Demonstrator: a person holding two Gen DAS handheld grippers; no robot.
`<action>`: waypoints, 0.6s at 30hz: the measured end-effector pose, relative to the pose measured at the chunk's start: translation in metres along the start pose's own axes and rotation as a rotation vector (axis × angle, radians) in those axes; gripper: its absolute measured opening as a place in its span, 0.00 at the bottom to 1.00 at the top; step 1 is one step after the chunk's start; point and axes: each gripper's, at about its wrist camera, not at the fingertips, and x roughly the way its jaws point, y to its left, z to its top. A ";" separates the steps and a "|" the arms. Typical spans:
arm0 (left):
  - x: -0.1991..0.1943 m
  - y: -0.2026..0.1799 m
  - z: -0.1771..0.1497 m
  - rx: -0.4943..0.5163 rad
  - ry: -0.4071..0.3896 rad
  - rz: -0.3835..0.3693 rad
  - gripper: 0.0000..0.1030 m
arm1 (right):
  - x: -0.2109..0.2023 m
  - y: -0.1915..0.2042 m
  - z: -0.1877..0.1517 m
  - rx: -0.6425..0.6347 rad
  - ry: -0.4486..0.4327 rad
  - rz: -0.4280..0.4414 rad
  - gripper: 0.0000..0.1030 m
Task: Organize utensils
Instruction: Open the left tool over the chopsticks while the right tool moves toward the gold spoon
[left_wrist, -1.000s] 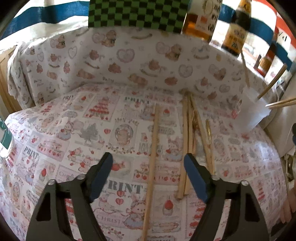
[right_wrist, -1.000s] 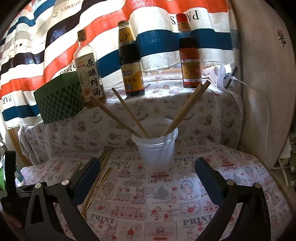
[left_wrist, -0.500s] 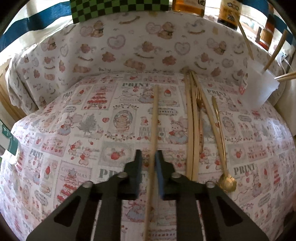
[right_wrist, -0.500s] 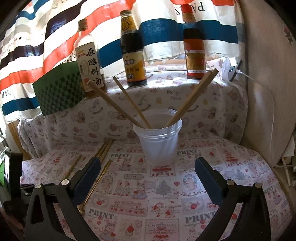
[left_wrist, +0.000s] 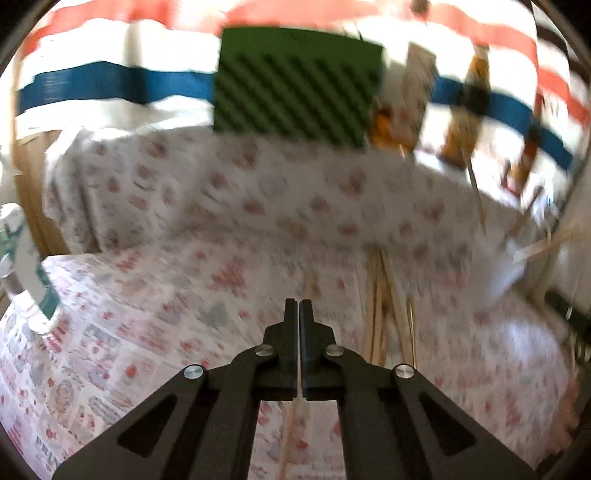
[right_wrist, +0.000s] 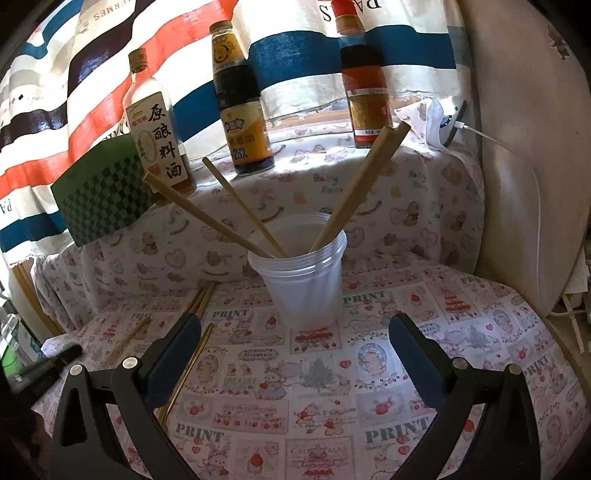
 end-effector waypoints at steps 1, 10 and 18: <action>-0.004 0.005 0.002 -0.025 -0.023 -0.008 0.00 | 0.000 0.000 0.000 -0.001 -0.001 -0.002 1.00; 0.004 0.014 0.005 -0.038 0.020 -0.036 0.02 | 0.003 0.005 -0.003 -0.029 0.006 -0.015 1.00; 0.008 0.001 -0.003 0.021 0.028 -0.015 0.32 | 0.005 0.005 -0.004 -0.031 0.020 -0.009 1.00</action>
